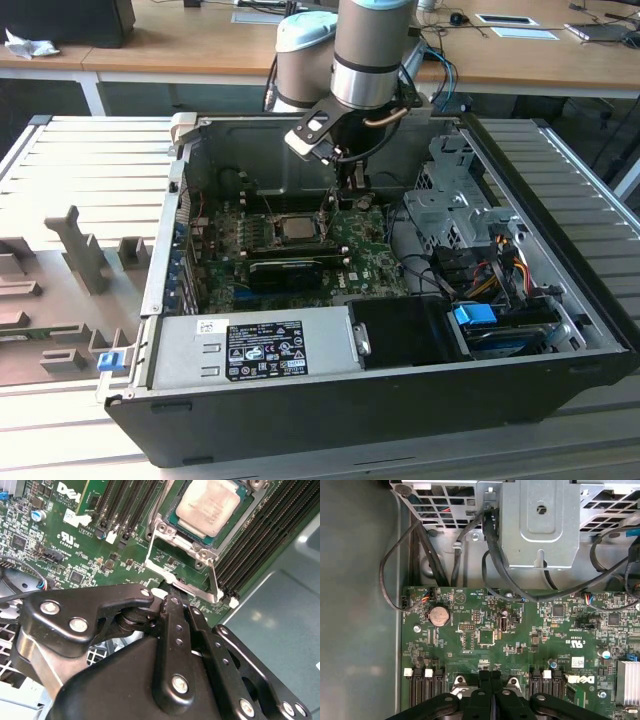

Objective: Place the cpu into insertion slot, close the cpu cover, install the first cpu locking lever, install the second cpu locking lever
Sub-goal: 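Close the cpu cover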

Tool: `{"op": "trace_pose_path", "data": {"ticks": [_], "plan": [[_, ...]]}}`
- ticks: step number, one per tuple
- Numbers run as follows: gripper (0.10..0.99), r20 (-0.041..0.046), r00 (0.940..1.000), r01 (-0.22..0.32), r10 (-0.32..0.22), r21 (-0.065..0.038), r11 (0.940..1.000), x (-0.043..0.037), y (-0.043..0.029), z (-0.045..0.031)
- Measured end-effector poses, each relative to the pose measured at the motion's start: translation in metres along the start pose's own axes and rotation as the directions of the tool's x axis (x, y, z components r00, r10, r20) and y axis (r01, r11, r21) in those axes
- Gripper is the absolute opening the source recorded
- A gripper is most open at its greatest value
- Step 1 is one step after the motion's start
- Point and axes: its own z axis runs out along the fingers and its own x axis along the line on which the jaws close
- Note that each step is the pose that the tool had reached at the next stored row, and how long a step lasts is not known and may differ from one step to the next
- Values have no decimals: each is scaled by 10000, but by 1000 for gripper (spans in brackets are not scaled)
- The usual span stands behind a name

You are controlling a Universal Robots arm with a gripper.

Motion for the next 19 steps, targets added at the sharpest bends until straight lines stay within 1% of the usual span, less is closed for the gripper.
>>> {"op": "trace_pose_path", "data": {"ticks": [19], "plan": [[106,0,10000,-1,1,0,10000,1,-44,0]]}}
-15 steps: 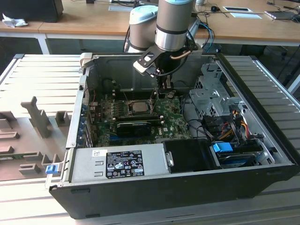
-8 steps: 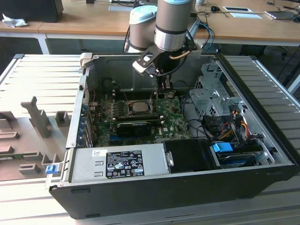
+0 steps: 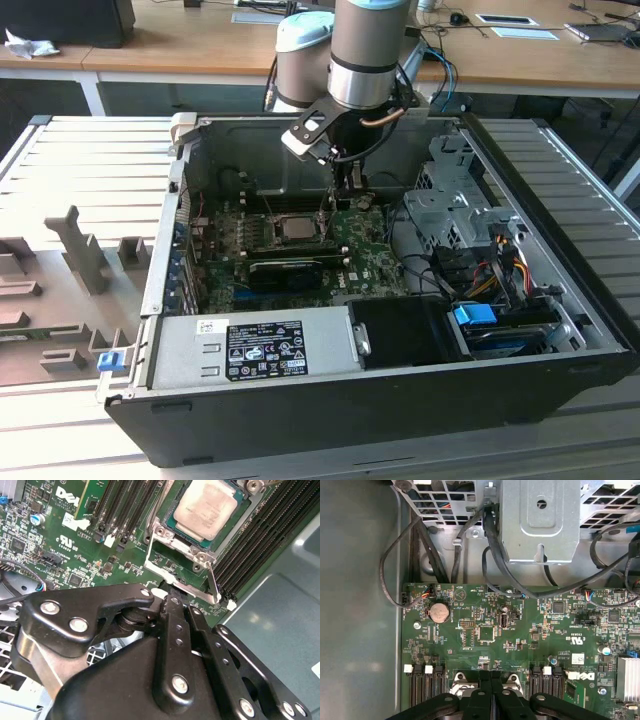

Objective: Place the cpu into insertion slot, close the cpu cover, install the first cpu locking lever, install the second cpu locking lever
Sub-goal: 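Close the cpu cover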

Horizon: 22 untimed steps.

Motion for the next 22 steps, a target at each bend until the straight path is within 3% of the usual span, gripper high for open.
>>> {"op": "trace_pose_path", "data": {"ticks": [9,15,22], "plan": [[106,0,10000,0,0,-5,10000,5,-174,13],[106,-7,10000,3,-3,-5,10000,6,-284,134],[106,-22,10000,29,-29,-5,10000,21,-525,150]]}}
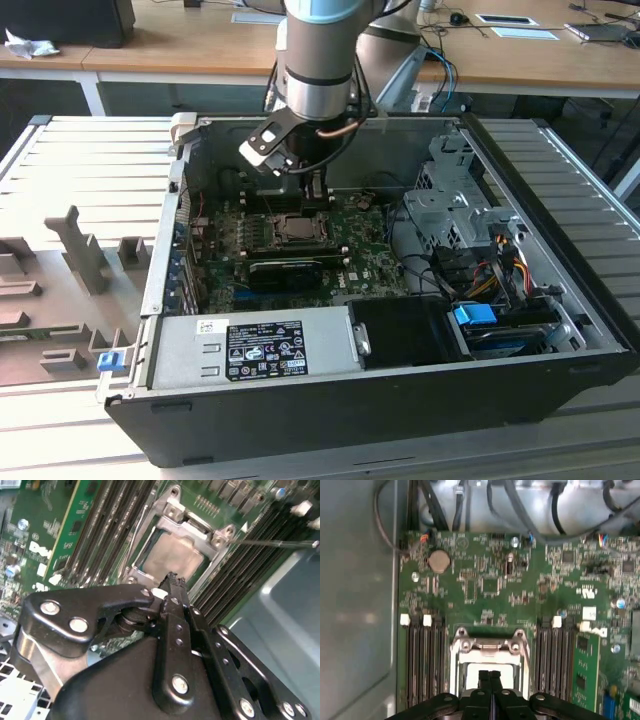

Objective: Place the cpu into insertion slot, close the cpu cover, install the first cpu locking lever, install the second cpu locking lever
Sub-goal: 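Close the cpu cover, then install the first cpu locking lever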

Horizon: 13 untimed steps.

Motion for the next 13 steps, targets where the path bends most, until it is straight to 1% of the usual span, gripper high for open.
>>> {"op": "trace_pose_path", "data": {"ticks": [4,8,11,13], "plan": [[106,0,10000,4,-4,1,10000,2,-64,0],[106,0,10000,4,-4,0,10000,3,-109,0],[106,0,10000,5,-5,1,10000,4,-121,0],[106,-1,10000,4,-4,1,10000,4,-121,-14]]}}
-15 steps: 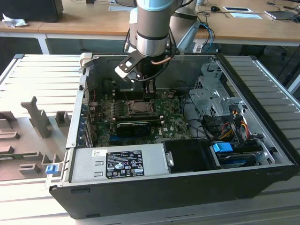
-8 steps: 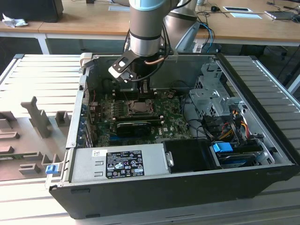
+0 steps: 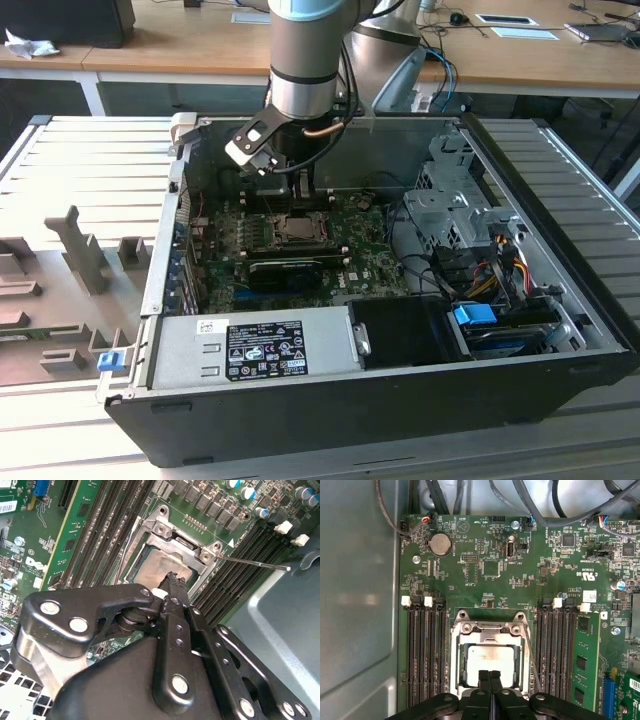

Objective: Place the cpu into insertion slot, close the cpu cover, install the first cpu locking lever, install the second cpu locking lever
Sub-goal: 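Install the first cpu locking lever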

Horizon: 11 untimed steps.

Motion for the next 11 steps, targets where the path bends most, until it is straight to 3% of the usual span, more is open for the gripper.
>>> {"op": "trace_pose_path", "data": {"ticks": [11], "plan": [[106,2,10000,0,0,0,10000,1,0,-59]]}}
